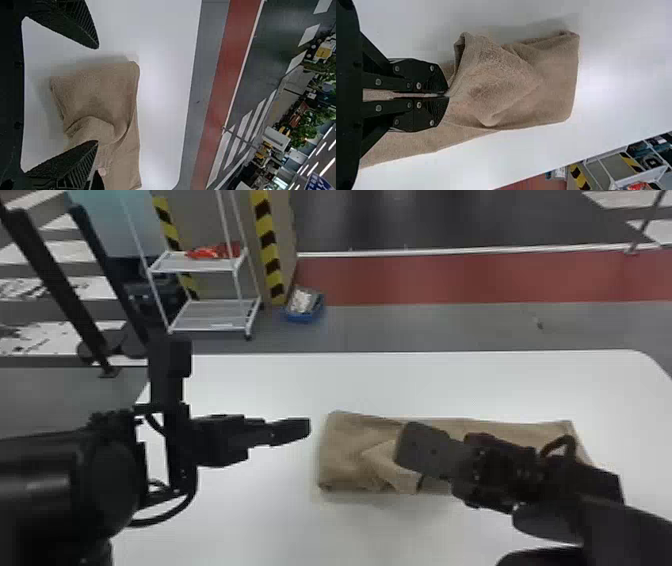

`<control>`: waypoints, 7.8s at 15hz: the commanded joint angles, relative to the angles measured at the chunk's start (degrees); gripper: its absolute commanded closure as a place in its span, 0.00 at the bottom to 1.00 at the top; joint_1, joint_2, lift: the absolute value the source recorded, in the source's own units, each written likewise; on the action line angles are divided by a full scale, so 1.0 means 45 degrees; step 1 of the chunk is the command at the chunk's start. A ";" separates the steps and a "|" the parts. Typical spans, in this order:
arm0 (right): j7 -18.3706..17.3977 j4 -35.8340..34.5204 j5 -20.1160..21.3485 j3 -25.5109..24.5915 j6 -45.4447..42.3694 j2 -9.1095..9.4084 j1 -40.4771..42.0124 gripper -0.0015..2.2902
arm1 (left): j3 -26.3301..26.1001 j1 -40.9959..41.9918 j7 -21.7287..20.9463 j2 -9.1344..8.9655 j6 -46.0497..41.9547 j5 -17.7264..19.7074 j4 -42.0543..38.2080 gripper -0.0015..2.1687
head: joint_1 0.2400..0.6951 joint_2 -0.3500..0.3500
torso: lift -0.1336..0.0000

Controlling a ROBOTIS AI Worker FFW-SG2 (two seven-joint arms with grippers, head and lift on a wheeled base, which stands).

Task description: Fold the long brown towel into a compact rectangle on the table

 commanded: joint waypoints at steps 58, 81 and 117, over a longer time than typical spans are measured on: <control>-0.3447 0.3614 -0.9972 -0.4919 1.1387 0.1288 -0.4400 0.40 | -0.0686 -0.0135 0.0236 -0.0033 0.0132 -0.0591 0.0410 0.01 | 1.00 0.47 | 0.07; -0.2627 -0.0312 -1.0070 -0.5563 1.1387 0.1198 -0.1743 0.58 | -0.0472 0.0021 0.0021 -0.0033 0.0132 -0.0493 0.0390 0.01 | 1.00 0.49 | 0.07; -0.4091 0.2794 -1.0695 -0.6462 1.1387 0.1288 -0.3443 0.21 | -0.0511 0.0021 0.0099 -0.0033 0.0132 -0.0650 0.0898 0.02 | 1.00 0.41 | 0.07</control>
